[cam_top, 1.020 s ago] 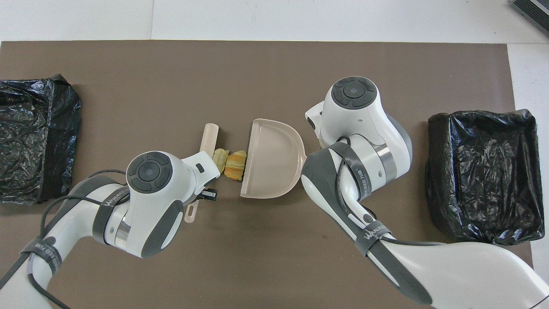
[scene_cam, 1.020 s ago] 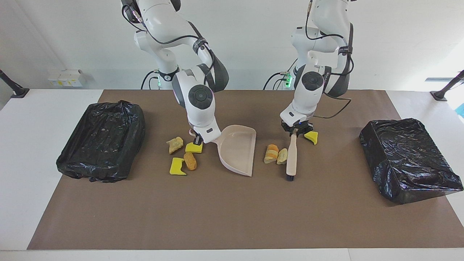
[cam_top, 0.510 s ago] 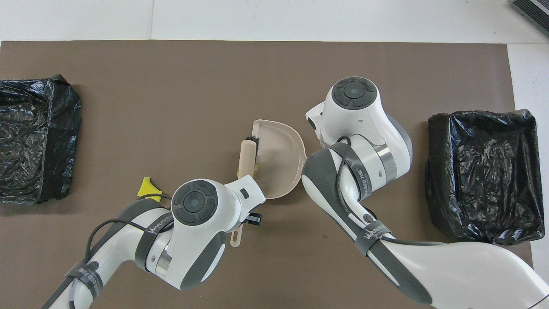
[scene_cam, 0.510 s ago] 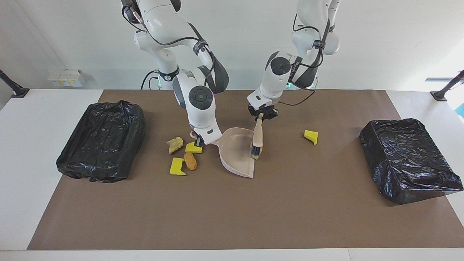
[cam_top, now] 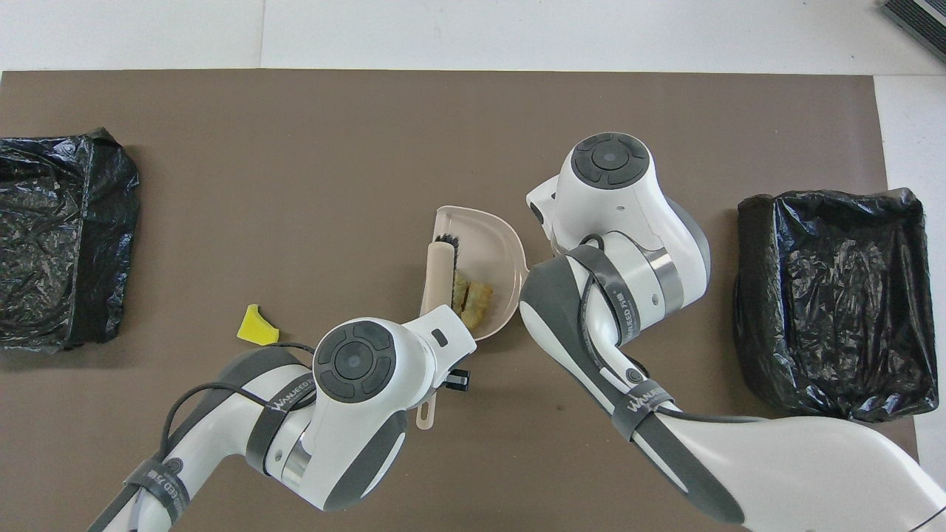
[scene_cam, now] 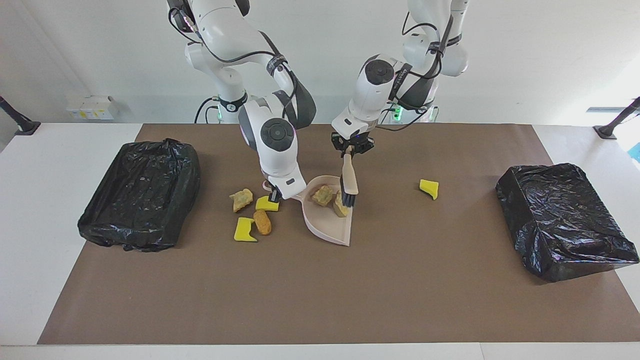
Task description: Sweep and dump trash in bin
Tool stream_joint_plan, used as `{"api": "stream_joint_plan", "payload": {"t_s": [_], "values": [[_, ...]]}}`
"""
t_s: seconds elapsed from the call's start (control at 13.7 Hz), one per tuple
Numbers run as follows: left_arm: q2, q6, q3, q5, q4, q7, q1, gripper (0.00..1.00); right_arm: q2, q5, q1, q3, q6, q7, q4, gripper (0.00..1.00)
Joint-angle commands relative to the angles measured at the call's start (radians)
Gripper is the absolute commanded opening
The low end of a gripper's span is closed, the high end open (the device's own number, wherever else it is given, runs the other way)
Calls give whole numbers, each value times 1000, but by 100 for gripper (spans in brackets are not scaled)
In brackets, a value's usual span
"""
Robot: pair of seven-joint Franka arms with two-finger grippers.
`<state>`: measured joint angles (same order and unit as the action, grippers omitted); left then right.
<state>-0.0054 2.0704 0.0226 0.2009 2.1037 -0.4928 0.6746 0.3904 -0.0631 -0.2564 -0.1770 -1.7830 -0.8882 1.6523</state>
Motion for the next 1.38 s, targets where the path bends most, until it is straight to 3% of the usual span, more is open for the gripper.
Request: {"api": "stream_joint_plan", "payload": {"t_s": [0.0,0.22,0.58,0.73,0.95,1.09,1.31], "values": [[-19,-145,-4,2,-30,-67,-65,0,-15,11,9,-9,-16,-9,20,0],[-27,-284,-4,-4,-27,-66,-174,0,-15,9,9,-9,-21,9,20,0],[-31,-366,-4,-28,-14,-59,-390,0,-16,9,8,-9,-29,3,23,0],[-31,-445,-12,-20,-18,-70,-516,0,-16,9,8,-9,-29,3,23,0],[-59,-547,-18,-21,11,-50,-607,0,-15,9,8,-9,-30,3,23,0],[-125,-567,-18,-21,120,29,-606,0,-16,9,8,-9,-29,3,23,0],[-160,-471,-13,-21,234,115,-569,0,-15,8,8,-9,-30,2,23,0]]}}
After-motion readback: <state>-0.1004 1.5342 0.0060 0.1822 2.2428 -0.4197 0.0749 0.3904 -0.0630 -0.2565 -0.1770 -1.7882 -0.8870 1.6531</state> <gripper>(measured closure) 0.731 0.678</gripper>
